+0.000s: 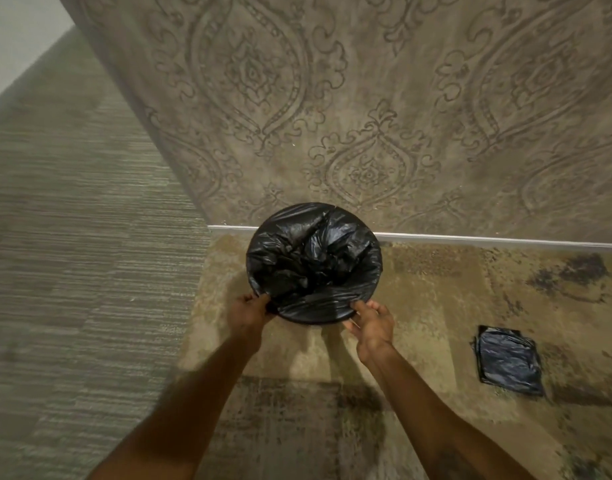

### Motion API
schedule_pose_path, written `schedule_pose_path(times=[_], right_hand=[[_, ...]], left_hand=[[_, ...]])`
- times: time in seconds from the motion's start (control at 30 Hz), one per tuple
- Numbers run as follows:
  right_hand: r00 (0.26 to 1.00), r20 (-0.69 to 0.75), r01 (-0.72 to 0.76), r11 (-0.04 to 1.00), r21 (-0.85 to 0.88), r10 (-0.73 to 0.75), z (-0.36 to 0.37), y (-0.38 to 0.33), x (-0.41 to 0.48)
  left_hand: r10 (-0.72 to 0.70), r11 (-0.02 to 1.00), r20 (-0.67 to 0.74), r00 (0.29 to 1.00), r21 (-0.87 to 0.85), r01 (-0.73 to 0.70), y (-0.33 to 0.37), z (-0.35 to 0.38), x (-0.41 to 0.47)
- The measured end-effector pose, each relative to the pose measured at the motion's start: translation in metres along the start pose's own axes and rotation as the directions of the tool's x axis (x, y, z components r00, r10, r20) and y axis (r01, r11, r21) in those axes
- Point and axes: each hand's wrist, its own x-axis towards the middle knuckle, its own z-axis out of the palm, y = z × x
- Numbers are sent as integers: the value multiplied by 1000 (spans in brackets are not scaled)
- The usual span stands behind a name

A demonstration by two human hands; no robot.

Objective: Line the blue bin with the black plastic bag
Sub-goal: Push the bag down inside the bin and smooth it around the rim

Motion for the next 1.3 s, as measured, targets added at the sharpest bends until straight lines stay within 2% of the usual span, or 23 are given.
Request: schedule_pose_path(times=[0.2,0.6,0.8,1.1,1.23,1.3], right_hand=[[995,96,-4,1000,7,3,40,19,37],[966,254,40,999,32,-47,64,43,88],[978,207,25,999,23,-29,58,48,85],[979,205,-2,996,-87,20,48,37,78],[987,162,12,988,-156,14,40,24,64],[991,129,43,981,-191,-18,37,18,55]], left_hand=[[42,999,-18,999,23,-42,6,-11,55],[99,994,-31,995,36,-98,-7,-21,121],[40,998,10,999,41,-40,-19,-26,115],[-3,1000,4,1000,19,3,-16,-20,98],[62,972,-58,996,232,-47,-9,-17,77],[135,912,-91,987,400,-88,-2,-17,61]])
